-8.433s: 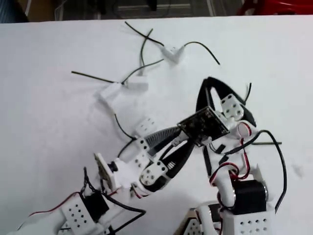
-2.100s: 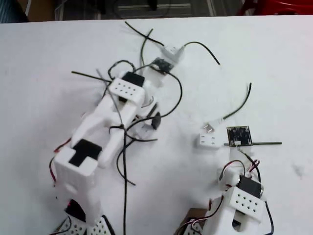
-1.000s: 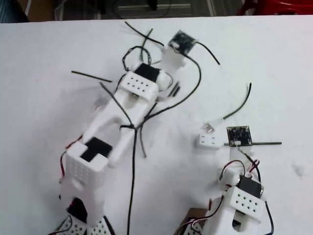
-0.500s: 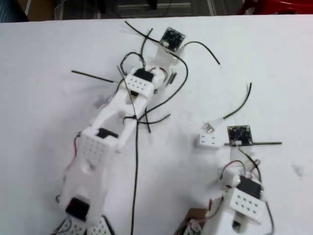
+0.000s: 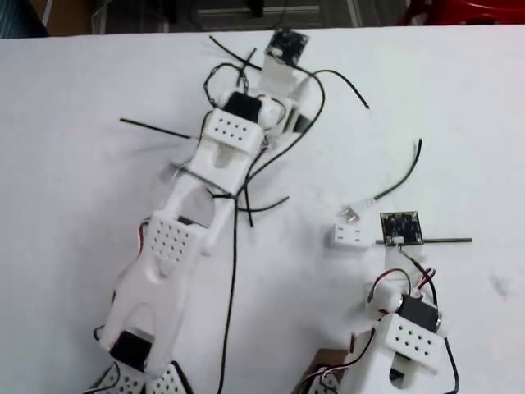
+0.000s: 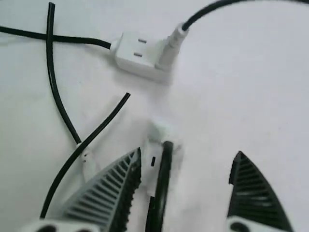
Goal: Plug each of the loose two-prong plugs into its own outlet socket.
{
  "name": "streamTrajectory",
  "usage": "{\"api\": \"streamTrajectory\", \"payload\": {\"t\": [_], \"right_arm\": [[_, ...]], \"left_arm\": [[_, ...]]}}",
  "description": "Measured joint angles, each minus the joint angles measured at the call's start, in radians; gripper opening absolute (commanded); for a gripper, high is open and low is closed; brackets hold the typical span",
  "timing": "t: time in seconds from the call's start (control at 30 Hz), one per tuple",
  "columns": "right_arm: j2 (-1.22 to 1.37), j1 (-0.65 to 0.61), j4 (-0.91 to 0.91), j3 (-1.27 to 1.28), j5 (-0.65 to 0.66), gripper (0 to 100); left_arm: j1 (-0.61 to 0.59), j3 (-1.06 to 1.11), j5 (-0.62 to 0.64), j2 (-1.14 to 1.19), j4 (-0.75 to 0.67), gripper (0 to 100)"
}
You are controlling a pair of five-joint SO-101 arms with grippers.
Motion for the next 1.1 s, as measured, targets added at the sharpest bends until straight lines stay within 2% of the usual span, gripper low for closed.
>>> {"api": "streamTrajectory", "payload": {"t": [0.13, 0.3, 0.53, 0.77, 1.1], "right_arm": [[0.0, 0.0, 0.0, 0.0, 0.0, 1.9], [0.0, 0.0, -0.005, 0.0, 0.0, 1.9], [0.002, 0.0, -0.012, 0.003, 0.0, 1.9], [0.002, 0.0, -0.012, 0.003, 0.0, 1.9], [0.002, 0.0, -0.012, 0.003, 0.0, 2.0]], "left_arm": [[0.017, -0.149, 0.003, 0.0, 0.094, 30], [0.06, -0.4, 0.005, -0.002, 0.304, 29], [0.129, -0.448, 0.009, -0.006, 0.535, 29], [0.15, -0.448, 0.075, -0.092, 0.577, 29], [0.212, -0.448, 0.083, -0.169, 0.58, 28]]}}
